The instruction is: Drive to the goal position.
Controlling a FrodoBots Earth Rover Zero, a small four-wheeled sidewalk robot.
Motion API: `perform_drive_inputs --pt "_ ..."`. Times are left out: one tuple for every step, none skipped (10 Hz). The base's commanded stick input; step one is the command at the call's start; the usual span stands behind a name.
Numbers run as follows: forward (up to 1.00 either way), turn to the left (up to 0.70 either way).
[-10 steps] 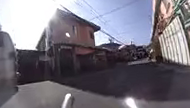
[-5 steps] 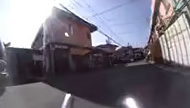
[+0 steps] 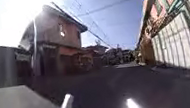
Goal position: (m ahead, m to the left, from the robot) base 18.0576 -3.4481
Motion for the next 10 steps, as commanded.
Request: perform_drive_inputs --pt "0.85 0.0" --pt "0.85 0.0" --pt "0.85 0.0" --pt "0.85 0.0" --pt "0.85 0.0" --pt "0.85 0.0" --pt "0.85 0.0" --pt "0.85 0.0" --pt "0.85 0.0" --pt "0.85 0.0"
